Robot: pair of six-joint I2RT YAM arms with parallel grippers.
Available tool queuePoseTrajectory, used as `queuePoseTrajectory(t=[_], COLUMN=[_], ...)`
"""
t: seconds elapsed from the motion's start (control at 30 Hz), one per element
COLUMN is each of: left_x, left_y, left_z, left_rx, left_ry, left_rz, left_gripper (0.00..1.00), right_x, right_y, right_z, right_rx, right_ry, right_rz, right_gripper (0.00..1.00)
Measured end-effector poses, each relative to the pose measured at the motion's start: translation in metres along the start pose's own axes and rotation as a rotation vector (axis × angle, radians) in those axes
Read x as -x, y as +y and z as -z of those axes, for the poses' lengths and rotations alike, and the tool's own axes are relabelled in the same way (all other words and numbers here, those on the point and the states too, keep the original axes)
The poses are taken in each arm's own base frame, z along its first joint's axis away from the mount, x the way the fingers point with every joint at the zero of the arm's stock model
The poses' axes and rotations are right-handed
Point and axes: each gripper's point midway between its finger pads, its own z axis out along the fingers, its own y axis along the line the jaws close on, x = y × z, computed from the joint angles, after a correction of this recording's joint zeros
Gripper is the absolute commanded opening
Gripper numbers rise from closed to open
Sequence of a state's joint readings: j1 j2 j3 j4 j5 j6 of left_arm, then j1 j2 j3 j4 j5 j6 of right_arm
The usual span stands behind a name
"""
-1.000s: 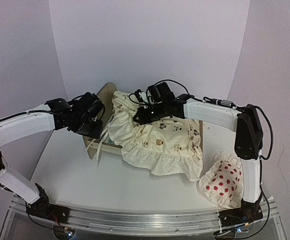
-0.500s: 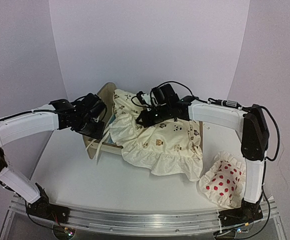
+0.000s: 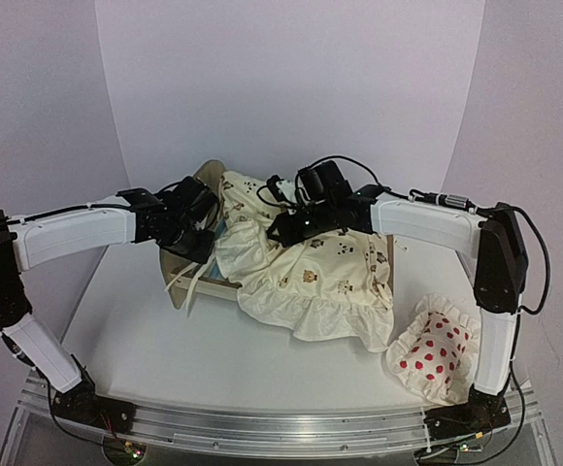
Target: Set up the pet bed
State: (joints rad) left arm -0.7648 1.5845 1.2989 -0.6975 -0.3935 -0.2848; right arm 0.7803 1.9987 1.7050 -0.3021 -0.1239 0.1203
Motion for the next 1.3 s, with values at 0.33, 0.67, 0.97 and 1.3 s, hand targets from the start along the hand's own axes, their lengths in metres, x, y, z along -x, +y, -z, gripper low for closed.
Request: queuePoseTrajectory(t=[0.33,0.67,0.97,1.3], left_x=[-0.003,-0.007,-0.002,-0.005], left_y=[-0.003,-0.014,-0.011,-0.018], left_z=[-0.017,-0.017,0.002,0.001], left_rx=[0.000,-0.065,-0.093,-0.126], left_ry=[0.030,0.051,0.026,0.042], left_rz=[-0.028,-0.034,-0.033,-0.050], left_gripper=[0.44,0.52,0.54,0.52], right_x=[0.000,-0.001,-0.002,0.000], right_y=[0.000,-0.001,-0.001,0.000], right_z=[0.000,0.000,0.001,0.002], right_rx=[0.000,-0.003,-0.003,-0.001], right_ry=[0.001,0.005,0.009,0.013], right_rz=[0.000,0.000,-0.001,-0.003], right_gripper=[0.00,0.00,0.00,0.00])
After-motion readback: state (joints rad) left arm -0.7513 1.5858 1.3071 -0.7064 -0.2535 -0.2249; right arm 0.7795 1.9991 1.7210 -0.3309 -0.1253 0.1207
